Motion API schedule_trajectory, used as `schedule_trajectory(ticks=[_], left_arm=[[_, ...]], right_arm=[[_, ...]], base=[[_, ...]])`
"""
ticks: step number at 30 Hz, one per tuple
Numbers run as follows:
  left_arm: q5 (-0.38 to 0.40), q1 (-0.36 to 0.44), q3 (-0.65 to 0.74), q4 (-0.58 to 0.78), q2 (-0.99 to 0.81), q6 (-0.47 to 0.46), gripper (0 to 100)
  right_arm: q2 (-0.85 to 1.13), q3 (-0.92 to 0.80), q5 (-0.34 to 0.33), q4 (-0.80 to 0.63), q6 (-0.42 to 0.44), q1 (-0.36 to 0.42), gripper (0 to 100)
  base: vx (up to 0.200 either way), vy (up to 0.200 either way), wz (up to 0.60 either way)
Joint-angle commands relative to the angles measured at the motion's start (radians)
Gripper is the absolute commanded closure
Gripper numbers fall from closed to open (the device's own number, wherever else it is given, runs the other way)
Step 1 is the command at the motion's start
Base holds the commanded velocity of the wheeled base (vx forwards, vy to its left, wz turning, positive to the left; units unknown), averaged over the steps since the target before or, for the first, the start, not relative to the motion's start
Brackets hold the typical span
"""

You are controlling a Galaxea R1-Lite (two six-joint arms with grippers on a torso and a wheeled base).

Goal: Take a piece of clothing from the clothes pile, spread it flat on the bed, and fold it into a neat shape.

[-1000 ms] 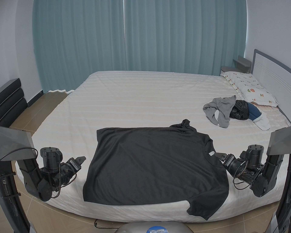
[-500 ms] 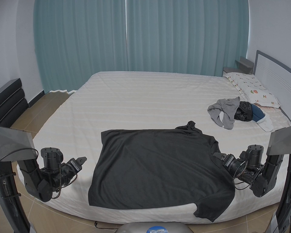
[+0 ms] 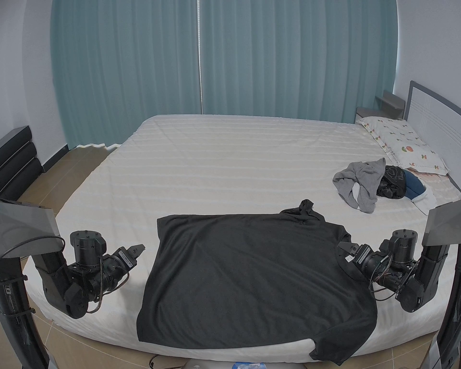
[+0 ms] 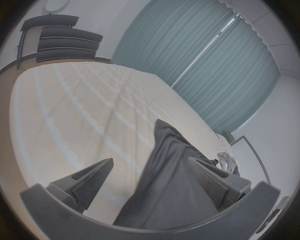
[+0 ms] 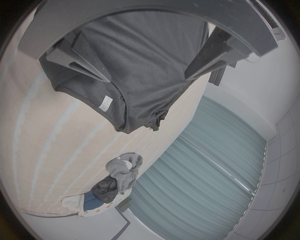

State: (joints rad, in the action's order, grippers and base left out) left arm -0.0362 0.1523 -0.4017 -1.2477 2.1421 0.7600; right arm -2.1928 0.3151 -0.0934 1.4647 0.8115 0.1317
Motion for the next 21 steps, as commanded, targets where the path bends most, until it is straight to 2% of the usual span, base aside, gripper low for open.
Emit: schedule_trajectory(ticks=[1,5,11,12,14,21], left_arm=[[-0.002,0.038,-0.12,0.042,0.032,-0.002,0],[0.001,0.039,-0.309,0.205,0.074,-0.001,0],[0.001,0.039,-0.559,0.33,0.197,-0.001,0],[0.001,0.039,-0.559,0.33,0.197,-0.001,0],[-0.008,0.058,-0.684,0.401,0.275,-0.008,0],[-0.013,0.059,-0.868,0.412,0.364,0.007,0]], right_arm=[[-0.005,0.001,0.0,0.0,0.0,-0.001,0],[-0.012,-0.001,0.0,0.0,0.0,0.002,0],[-0.021,0.001,0.0,0.0,0.0,0.008,0],[-0.021,0.001,0.0,0.0,0.0,0.008,0],[-0.025,-0.001,0.0,0.0,0.0,0.012,0],[-0.032,-0.007,0.0,0.0,-0.002,0.022,0]], base=[[0.0,0.0,0.0],[0.0,0.0,0.0],[0.0,0.0,0.0],[0.0,0.0,0.0],[0.0,0.0,0.0],[0.0,0.0,0.0]])
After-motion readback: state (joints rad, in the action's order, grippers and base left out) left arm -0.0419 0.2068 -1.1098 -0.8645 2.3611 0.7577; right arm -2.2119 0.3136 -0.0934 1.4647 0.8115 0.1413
